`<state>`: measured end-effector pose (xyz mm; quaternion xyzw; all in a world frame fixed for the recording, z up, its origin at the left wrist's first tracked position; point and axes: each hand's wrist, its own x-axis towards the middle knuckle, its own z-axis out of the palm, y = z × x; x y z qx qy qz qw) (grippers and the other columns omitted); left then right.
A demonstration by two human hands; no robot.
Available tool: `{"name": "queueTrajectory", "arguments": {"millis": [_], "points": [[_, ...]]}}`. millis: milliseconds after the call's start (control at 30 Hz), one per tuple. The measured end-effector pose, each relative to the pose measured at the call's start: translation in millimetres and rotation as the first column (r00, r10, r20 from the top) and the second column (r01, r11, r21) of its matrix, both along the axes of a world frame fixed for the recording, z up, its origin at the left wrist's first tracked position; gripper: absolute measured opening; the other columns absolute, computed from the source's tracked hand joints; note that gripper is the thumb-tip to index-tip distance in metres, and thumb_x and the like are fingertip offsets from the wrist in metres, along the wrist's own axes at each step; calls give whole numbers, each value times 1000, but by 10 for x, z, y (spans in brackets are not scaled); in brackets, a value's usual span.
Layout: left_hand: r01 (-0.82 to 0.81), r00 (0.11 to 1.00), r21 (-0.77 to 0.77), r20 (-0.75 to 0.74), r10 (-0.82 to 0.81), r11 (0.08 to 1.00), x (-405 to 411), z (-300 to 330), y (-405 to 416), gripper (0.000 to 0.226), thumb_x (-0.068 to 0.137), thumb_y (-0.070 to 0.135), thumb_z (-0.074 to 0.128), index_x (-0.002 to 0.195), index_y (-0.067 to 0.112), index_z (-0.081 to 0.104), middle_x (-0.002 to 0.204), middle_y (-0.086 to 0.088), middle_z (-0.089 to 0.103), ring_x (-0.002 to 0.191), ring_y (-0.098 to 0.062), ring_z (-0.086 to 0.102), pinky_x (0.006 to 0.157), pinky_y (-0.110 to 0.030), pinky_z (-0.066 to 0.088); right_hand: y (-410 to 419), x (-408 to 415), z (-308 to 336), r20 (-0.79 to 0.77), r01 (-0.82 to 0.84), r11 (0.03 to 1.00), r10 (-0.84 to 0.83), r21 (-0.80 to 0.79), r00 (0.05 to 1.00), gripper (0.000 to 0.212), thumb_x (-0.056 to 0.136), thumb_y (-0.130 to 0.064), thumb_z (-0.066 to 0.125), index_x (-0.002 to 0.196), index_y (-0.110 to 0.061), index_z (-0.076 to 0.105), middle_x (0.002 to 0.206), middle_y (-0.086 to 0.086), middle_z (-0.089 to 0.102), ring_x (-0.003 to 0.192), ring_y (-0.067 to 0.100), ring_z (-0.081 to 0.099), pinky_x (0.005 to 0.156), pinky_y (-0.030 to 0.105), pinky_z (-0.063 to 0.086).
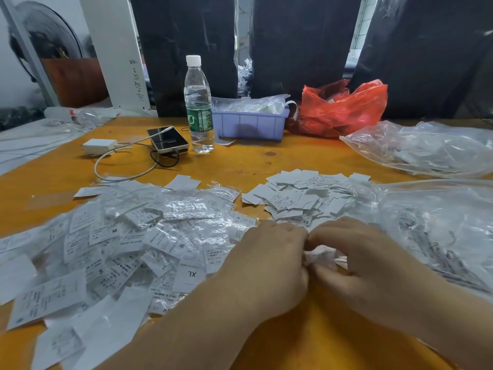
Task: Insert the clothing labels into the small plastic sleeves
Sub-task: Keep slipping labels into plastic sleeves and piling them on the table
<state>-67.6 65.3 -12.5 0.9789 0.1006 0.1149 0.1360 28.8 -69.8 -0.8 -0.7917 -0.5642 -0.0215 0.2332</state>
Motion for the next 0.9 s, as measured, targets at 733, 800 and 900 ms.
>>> {"name": "queueTrajectory", "arguments": {"millis": [733, 800, 900], "points": [[-32, 999, -80, -2, 32, 996, 24, -58, -2, 46, 94, 42, 50, 137, 32, 39, 140, 11, 42, 130, -13, 32, 105, -33, 34, -20, 110, -65, 163, 197, 976, -181, -94, 970, 48, 90, -47, 54, 134, -41, 38, 125, -20, 51, 118, 6, 42, 95, 24, 38], [-30, 1000, -78, -11, 29, 996, 21, -53, 6, 44, 94, 43, 50, 136, 32, 40, 139, 11, 42, 131, -14, 32, 106, -34, 34, -22, 108, -43, 136, 197, 976, -184, -95, 974, 46, 89, -45, 57, 132, -41, 41, 121, -20, 54, 112, 6, 49, 91, 26, 43], [-26, 999, -73, -30, 24, 997, 16, -46, 16, 42, 94, 44, 49, 134, 32, 42, 139, 11, 42, 130, -13, 32, 105, -34, 36, -21, 107, -56, 109, 195, 977, -185, -88, 977, 45, 88, -41, 60, 130, -39, 45, 113, -23, 53, 110, 5, 48, 92, 27, 43]]}}
